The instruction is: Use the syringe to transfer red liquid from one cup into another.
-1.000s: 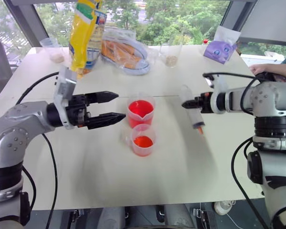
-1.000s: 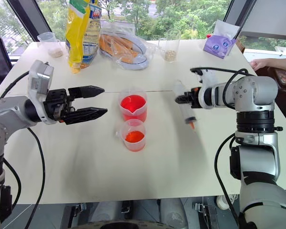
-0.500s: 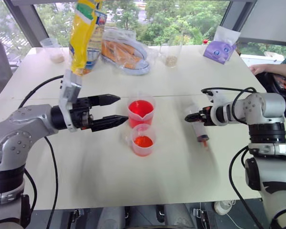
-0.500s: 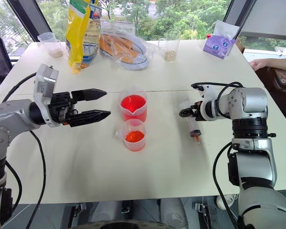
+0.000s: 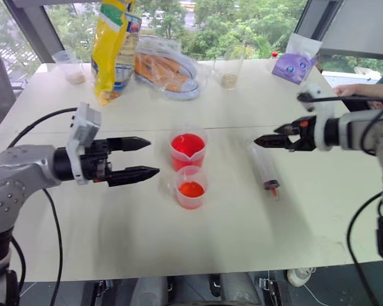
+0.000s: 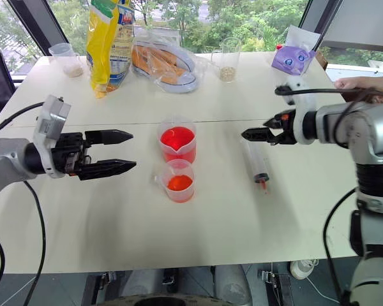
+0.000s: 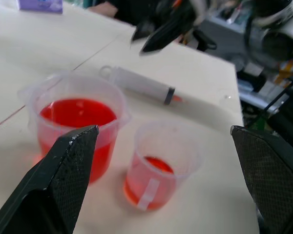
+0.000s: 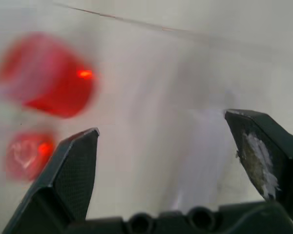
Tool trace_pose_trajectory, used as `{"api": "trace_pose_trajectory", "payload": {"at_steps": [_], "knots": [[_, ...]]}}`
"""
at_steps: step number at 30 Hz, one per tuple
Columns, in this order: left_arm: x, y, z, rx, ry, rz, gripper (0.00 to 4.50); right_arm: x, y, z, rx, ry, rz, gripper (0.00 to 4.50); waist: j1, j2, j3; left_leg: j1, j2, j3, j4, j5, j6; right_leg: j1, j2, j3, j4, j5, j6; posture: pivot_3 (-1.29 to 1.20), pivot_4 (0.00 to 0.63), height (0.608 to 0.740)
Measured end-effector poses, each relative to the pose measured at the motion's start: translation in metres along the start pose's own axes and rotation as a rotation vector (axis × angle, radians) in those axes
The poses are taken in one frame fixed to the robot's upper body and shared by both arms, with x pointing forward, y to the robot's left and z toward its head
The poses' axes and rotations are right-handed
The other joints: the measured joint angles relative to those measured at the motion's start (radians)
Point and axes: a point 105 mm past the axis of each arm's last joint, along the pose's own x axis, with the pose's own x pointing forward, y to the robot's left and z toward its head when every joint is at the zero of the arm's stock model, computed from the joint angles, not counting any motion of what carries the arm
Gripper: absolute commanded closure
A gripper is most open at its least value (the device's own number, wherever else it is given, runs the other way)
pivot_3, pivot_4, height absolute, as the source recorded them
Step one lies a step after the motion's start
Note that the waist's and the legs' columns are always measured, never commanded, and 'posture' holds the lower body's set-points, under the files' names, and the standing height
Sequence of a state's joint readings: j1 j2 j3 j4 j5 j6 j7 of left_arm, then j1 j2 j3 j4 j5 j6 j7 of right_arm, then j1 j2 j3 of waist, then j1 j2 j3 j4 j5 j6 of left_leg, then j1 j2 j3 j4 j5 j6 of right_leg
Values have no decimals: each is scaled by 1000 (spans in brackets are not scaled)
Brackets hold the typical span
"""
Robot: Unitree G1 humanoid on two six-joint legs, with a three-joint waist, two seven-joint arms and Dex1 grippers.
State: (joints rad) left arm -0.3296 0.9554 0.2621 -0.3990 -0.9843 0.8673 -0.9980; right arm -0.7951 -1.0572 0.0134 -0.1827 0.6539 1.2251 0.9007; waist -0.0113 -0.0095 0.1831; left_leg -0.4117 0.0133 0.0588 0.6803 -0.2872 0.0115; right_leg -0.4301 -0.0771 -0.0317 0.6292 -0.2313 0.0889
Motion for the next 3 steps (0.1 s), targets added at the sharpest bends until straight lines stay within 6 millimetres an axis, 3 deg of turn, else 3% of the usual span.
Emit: {"api": "trace_pose_trajectory", "payload": {"at_steps": [3], "knots": [[-4,0,-1,9,21,4,0,-16,12,3,-84,1,82,37,1,-1,0,0,0,1,1,0,0,2,-1,0,-2,-2,-4,0,150,740]]}}
